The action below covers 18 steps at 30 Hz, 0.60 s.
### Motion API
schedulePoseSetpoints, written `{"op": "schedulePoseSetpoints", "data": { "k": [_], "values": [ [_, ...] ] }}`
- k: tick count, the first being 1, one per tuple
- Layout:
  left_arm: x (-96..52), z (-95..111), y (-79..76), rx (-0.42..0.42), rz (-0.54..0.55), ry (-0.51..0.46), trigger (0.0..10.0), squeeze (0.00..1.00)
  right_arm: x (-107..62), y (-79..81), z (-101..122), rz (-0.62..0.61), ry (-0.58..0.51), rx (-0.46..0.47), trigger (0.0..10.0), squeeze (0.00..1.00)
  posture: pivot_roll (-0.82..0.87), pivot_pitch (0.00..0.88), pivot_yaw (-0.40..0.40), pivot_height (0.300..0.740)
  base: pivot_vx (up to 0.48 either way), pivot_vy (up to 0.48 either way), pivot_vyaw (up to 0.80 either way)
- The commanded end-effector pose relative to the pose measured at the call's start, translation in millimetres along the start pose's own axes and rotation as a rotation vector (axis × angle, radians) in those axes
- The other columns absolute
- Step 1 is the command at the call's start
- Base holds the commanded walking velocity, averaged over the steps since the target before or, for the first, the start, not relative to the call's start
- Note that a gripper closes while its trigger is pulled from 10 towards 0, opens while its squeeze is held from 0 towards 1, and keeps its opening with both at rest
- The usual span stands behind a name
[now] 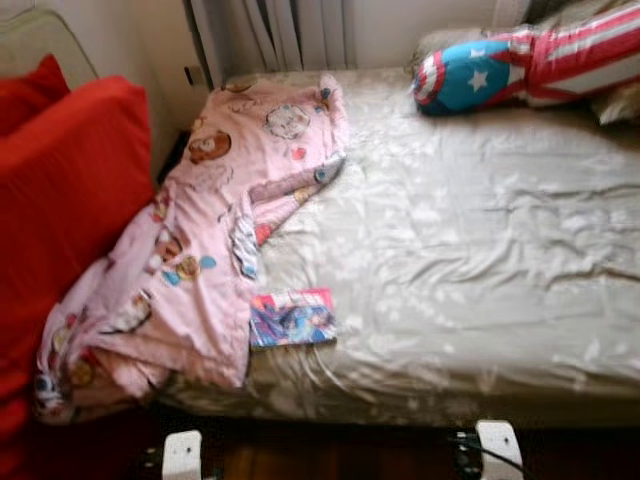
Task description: Clean up the room
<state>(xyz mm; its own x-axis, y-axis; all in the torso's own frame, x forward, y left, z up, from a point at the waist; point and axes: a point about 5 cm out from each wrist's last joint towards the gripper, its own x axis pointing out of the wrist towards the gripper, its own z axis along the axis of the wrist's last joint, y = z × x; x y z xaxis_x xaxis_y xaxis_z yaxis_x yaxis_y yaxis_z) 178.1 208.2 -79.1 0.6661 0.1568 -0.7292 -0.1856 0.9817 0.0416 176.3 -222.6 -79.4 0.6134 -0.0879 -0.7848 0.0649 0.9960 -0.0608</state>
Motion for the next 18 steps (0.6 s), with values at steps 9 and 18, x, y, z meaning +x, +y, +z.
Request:
{"op": "schedulePoseSetpoints", "data": {
  "k": [9, 18],
  "values": [
    [-3.5, -10.3, 9.2, 0.002, 0.024, 0.031, 10.0, 0.00, -0.3, 7.0, -4.8, 0.019, 0.014, -0.005, 10.0, 0.00, -0.08, 0.092, 0.040, 0.740, 0.000, 0.333, 0.00],
    [-2.6, -7.1, 8.0, 0.005, 0.027, 0.019, 10.0, 0.00, 0.0, 7.4, -4.1, 0.019, 0.015, -0.008, 10.0, 0.00, -0.08, 0.114, 0.035, 0.740, 0.000, 0.110, 0.00]
  ]
}}
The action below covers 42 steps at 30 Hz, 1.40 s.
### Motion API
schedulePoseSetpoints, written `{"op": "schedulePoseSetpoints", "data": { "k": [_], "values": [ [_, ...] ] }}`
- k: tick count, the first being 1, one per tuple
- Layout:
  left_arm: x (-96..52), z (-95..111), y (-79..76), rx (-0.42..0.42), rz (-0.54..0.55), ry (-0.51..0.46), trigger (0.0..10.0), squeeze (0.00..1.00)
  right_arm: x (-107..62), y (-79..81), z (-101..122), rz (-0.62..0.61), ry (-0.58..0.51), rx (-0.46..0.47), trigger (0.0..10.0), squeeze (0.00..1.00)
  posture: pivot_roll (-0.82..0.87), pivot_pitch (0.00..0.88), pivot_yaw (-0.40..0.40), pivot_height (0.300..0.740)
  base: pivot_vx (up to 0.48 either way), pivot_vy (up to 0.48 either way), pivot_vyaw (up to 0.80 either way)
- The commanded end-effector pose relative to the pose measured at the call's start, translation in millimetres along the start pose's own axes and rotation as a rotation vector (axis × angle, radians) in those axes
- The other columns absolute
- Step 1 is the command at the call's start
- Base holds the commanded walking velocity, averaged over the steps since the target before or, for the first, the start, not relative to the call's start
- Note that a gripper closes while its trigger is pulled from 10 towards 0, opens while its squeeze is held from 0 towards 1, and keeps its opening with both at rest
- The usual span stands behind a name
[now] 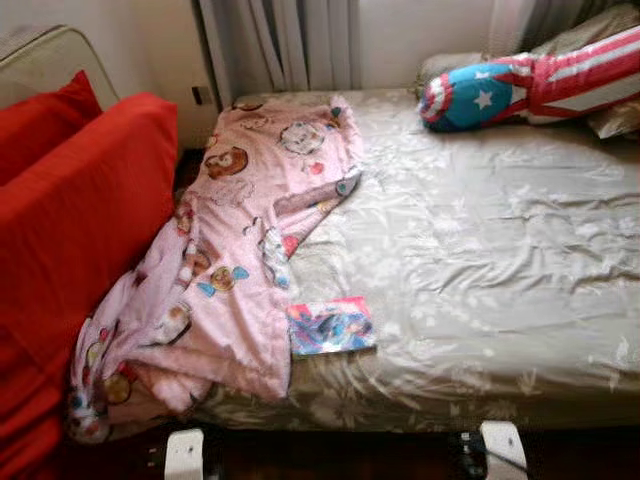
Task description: Clean up the room
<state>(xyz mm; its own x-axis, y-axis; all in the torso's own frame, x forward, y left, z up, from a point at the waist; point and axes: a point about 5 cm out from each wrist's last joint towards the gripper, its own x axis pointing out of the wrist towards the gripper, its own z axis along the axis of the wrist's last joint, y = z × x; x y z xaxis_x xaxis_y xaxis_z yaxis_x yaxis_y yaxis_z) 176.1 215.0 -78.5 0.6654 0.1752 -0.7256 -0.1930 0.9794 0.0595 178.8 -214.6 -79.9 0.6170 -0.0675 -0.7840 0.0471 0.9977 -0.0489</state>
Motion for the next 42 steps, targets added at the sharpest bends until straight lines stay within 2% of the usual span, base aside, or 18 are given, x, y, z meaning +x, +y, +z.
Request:
{"op": "schedulePoseSetpoints", "data": {
  "k": [1, 13, 17, 23, 29, 33, 38, 42],
  "values": [
    [-1.7, -6.3, 1.1, -0.002, 0.010, 0.021, 10.0, 0.00, -1.2, -0.7, -5.4, -0.001, 0.018, -0.002, 10.0, 0.00, -0.08, 0.117, 0.035, 0.740, 0.000, 0.000, 0.00],
    [-0.2, -1.3, -2.3, -0.034, -0.010, 0.004, 10.0, 0.00, -0.6, 0.2, -3.3, 0.003, 0.014, -0.024, 10.0, 0.00, -0.07, 0.125, 0.031, 0.740, 0.000, 0.000, 0.00],
    [-0.1, -0.4, -3.5, -0.036, -0.010, -0.002, 10.0, 0.00, -0.4, 1.5, 0.6, 0.024, -0.018, -0.031, 10.0, 0.00, -0.07, 0.132, 0.030, 0.740, 0.000, 0.000, 0.80],
    [-0.1, -0.3, -3.1, -0.023, -0.005, -0.003, 10.0, 0.00, -0.5, 1.1, -0.5, 0.017, -0.012, -0.021, 10.0, 0.00, -0.07, 0.138, 0.029, 0.740, 0.277, 0.000, 0.76],
    [0.0, 0.0, -3.7, -0.025, -0.009, -0.003, 10.0, 0.00, -0.1, -3.4, 3.6, 0.006, -0.023, -0.001, 10.0, 0.00, -0.07, 0.140, 0.029, 0.740, 0.307, 0.000, 0.00],
    [0.1, 0.3, -4.1, -0.028, -0.010, -0.005, 10.0, 0.00, 0.1, -3.8, 4.5, 0.010, -0.021, -0.030, 10.0, 0.00, -0.07, 0.141, 0.027, 0.740, 0.306, 0.000, 0.00],
    [0.0, -0.3, -4.2, -0.028, -0.010, -0.003, 10.0, 0.00, 0.2, -2.3, 6.0, 0.031, -0.032, -0.041, 10.0, 0.00, -0.07, 0.142, 0.027, 0.740, 0.301, 0.000, 0.75],
    [0.3, 2.3, -4.5, -0.028, -0.011, -0.019, 10.0, 0.00, 0.2, -2.1, 5.5, 0.035, -0.029, -0.013, 10.0, 0.00, -0.07, 0.145, 0.026, 0.740, 0.133, 0.000, 0.53]
  ]
}}
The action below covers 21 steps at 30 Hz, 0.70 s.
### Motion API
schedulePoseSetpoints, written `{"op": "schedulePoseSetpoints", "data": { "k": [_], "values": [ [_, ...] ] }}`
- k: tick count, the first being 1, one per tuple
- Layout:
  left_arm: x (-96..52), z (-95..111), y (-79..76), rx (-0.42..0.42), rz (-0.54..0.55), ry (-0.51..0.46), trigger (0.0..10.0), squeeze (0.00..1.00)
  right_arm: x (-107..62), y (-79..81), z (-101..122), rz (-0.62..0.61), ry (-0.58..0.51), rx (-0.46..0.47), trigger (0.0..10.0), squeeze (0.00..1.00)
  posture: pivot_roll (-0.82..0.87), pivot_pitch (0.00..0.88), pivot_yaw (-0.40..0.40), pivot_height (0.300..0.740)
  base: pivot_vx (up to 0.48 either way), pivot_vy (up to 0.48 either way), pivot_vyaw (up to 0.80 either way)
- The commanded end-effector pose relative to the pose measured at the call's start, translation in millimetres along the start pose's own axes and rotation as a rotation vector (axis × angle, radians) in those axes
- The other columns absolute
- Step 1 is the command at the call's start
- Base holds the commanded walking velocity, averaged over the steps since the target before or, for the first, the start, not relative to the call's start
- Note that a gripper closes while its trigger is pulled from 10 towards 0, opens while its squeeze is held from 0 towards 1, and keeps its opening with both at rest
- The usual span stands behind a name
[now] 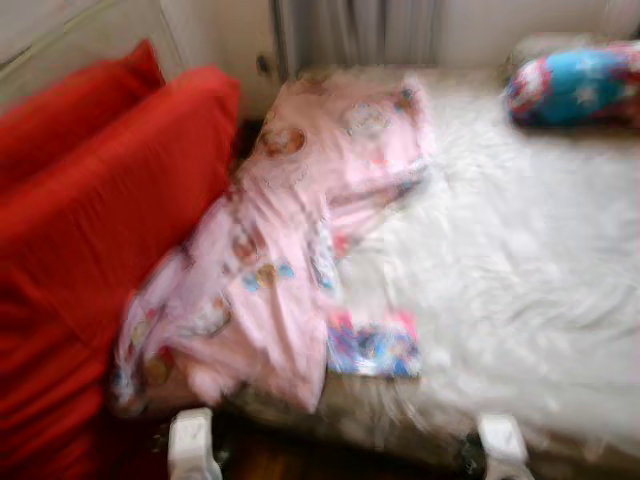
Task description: Clean up the room
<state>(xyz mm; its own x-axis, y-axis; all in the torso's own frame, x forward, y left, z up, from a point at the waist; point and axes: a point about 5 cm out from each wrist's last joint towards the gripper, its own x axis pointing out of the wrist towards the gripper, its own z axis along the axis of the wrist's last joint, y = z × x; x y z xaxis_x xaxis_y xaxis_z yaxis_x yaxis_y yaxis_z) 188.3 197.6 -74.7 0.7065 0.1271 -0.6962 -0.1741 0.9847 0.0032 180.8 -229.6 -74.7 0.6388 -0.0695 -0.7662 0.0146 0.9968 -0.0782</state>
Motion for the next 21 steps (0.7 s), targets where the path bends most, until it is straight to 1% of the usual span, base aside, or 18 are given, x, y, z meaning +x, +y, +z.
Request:
{"op": "schedulePoseSetpoints", "data": {
  "k": [1, 4, 5, 7, 8, 10, 11, 12, 13, 14, 16, 17, 19, 20, 21],
  "values": [
    [-3.1, -7.0, 14.6, -0.002, 0.043, 0.024, 10.0, 0.00, 2.0, 13.0, 1.1, 0.037, -0.002, 0.031, 10.0, 0.00, -0.07, 0.145, 0.026, 0.740, 0.000, 0.000, 0.00],
    [1.2, 9.5, 9.4, 0.005, 0.007, -0.049, 10.0, 0.00, 3.7, 14.2, 10.0, 0.057, -0.037, 0.046, 10.0, 0.00, -0.08, 0.147, 0.025, 0.740, 0.000, 0.000, 0.00],
    [1.2, 9.5, 9.4, 0.005, 0.007, -0.049, 10.0, 0.00, 3.7, 14.2, 10.0, 0.057, -0.037, 0.046, 10.0, 0.00, -0.08, 0.147, 0.025, 0.740, 0.000, 0.000, 0.00],
    [3.2, 19.6, 5.3, 0.012, -0.018, -0.096, 10.0, 0.00, 5.5, 16.7, 19.2, 0.075, -0.069, 0.044, 10.0, 0.00, -0.07, 0.149, 0.025, 0.740, 0.000, 0.000, 0.00],
    [4.5, 28.1, 2.9, 0.004, -0.032, -0.138, 10.0, 0.00, 7.2, 19.3, 29.2, 0.092, -0.105, 0.041, 10.0, 0.00, -0.07, 0.150, 0.025, 0.740, 0.000, 0.000, 0.00],
    [4.8, 31.1, 2.2, -0.003, -0.036, -0.153, 10.0, 0.00, 7.7, 20.2, 33.0, 0.098, -0.119, 0.040, 10.0, 0.00, -0.07, 0.150, 0.025, 0.740, 0.000, 0.000, 0.00],
    [5.6, 38.5, 0.6, -0.008, -0.050, -0.187, 10.0, 0.00, 8.8, 21.5, 43.2, 0.110, -0.158, 0.038, 10.0, 0.00, -0.08, 0.152, 0.026, 0.740, 0.000, 0.000, 0.00],
    [6.0, 42.4, -0.1, -0.007, -0.058, -0.205, 10.0, 0.00, 9.3, 22.1, 48.8, 0.115, -0.179, 0.038, 10.0, 0.00, -0.08, 0.152, 0.026, 0.740, 0.000, 0.000, 0.00],
    [6.6, 50.8, -0.7, -0.033, -0.068, -0.243, 10.0, 0.00, 10.0, 22.6, 59.4, 0.121, -0.220, 0.043, 10.0, 0.00, -0.08, 0.152, 0.026, 0.740, 0.000, 0.000, 0.00],
    [6.7, 56.6, -0.7, -0.057, -0.074, -0.272, 10.0, 0.00, 10.2, 22.4, 66.0, 0.123, -0.248, 0.060, 10.0, 0.00, -0.08, 0.153, 0.025, 0.740, 0.000, 0.000, 0.00],
    [6.0, 68.2, -1.3, -0.080, -0.092, -0.333, 10.0, 0.00, 10.1, 21.9, 79.1, 0.132, -0.305, 0.095, 10.0, 0.00, -0.08, 0.156, 0.025, 0.740, 0.000, 0.000, 0.00],
    [5.0, 77.2, -3.5, -0.080, -0.115, -0.380, 10.0, 0.00, 9.5, 21.7, 90.3, 0.144, -0.357, 0.110, 10.0, 0.00, -0.07, 0.156, 0.024, 0.740, 0.000, 0.000, 0.00],
    [1.9, 91.4, -8.5, -0.034, -0.158, -0.458, 10.0, 0.00, 8.0, 24.5, 105.6, 0.179, -0.426, 0.104, 10.0, 0.00, -0.07, 0.156, 0.025, 0.740, 0.000, 0.000, 0.00],
    [-2.4, 104.4, -12.3, -0.004, -0.189, -0.531, 10.0, 0.00, 6.0, 29.3, 117.2, 0.216, -0.485, 0.071, 10.0, 0.00, -0.08, 0.157, 0.026, 0.740, 0.000, 0.000, 0.00],
    [-4.4, 109.5, -12.9, -0.003, -0.193, -0.561, 10.0, 0.00, 5.1, 31.7, 121.1, 0.231, -0.507, 0.061, 10.0, 0.00, -0.08, 0.159, 0.027, 0.740, 0.000, 0.000, 0.00]
  ]
}}
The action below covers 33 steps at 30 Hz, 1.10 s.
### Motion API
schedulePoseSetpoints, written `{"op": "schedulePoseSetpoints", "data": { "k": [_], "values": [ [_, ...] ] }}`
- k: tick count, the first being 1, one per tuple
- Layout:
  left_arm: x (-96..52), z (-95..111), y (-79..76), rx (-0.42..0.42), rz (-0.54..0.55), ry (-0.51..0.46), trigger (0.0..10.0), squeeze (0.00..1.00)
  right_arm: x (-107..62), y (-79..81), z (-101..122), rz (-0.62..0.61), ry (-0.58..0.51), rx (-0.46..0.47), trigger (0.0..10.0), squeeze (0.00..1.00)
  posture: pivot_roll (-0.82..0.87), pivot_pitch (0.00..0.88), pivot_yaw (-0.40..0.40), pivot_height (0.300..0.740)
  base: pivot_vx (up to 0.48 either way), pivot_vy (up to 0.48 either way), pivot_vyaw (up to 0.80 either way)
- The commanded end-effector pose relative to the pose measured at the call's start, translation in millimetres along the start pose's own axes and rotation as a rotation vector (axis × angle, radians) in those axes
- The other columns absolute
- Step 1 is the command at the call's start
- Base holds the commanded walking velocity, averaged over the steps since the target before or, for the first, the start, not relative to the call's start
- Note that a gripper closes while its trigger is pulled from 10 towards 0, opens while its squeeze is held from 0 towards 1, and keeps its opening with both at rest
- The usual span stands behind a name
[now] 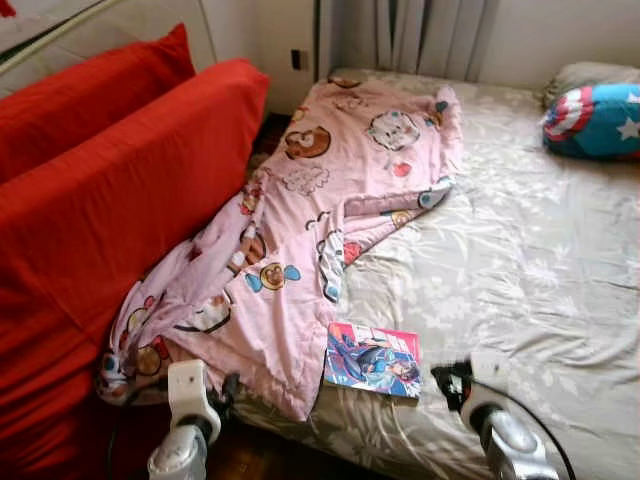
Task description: Clean up the room
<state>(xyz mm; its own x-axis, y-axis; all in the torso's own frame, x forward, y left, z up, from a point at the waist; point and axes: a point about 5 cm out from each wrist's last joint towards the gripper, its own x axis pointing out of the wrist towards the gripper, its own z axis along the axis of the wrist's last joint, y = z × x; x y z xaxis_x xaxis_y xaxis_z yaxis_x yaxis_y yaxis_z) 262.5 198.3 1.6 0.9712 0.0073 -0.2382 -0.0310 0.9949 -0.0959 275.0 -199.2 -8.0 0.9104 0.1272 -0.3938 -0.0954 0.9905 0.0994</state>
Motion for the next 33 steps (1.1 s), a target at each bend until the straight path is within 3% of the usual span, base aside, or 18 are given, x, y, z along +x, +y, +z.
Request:
{"op": "schedulePoseSetpoints", "data": {
  "k": [1, 6, 10, 13, 14, 19, 23, 33],
  "values": [
    [-0.6, 10.0, -1.9, 0.008, -0.020, -0.067, 10.0, 0.00, 2.5, 7.8, 7.3, 0.052, -0.056, -0.013, 10.0, 0.00, -0.08, 0.159, 0.027, 0.740, 0.000, 0.000, 0.00],
    [-1.0, 23.3, -6.3, 0.007, -0.009, -0.151, 10.0, 0.00, 3.5, 10.5, 13.8, 0.059, -0.116, 0.019, 10.0, 0.00, -0.08, 0.164, 0.026, 0.740, 0.000, 0.000, 0.00],
    [-1.1, 30.7, -11.5, -0.027, 0.008, -0.185, 10.0, 0.00, -0.7, 14.2, 4.8, 0.042, -0.118, 0.023, 10.0, 0.00, -0.09, 0.170, 0.024, 0.740, 0.000, 0.000, 0.00],
    [-2.2, 33.1, -13.9, -0.012, -0.007, -0.189, 10.0, 0.00, 1.1, 64.9, -3.4, 0.063, -0.163, 0.005, 10.0, 0.00, -0.08, 0.169, 0.023, 0.740, 0.000, 0.000, 0.00],
    [-2.0, 34.4, -13.9, -0.009, -0.009, -0.192, 10.0, 0.00, 0.2, 68.8, -5.8, 0.054, -0.160, -0.003, 10.0, 0.00, -0.08, 0.170, 0.023, 0.740, 0.000, 0.000, 0.00],
    [-1.7, 38.2, -10.9, -0.006, -0.004, -0.199, 10.0, 0.00, 1.0, 70.4, -7.4, 0.038, -0.142, 0.003, 10.0, 0.00, -0.09, 0.165, 0.026, 0.740, 0.000, 0.000, 0.00],
    [-2.1, 38.6, -6.2, -0.001, 0.002, -0.192, 10.0, 0.00, 3.5, 66.9, -5.2, 0.034, -0.128, -0.002, 10.0, 0.00, -0.09, 0.161, 0.025, 0.710, 0.000, 0.000, 0.00],
    [-1.1, 37.2, -12.9, 0.002, -0.021, -0.173, 10.0, 0.00, 4.6, 64.3, 1.8, 0.022, -0.160, -0.019, 10.0, 0.00, -0.11, 0.137, 0.031, 0.705, 0.000, 0.000, 0.00]
  ]
}}
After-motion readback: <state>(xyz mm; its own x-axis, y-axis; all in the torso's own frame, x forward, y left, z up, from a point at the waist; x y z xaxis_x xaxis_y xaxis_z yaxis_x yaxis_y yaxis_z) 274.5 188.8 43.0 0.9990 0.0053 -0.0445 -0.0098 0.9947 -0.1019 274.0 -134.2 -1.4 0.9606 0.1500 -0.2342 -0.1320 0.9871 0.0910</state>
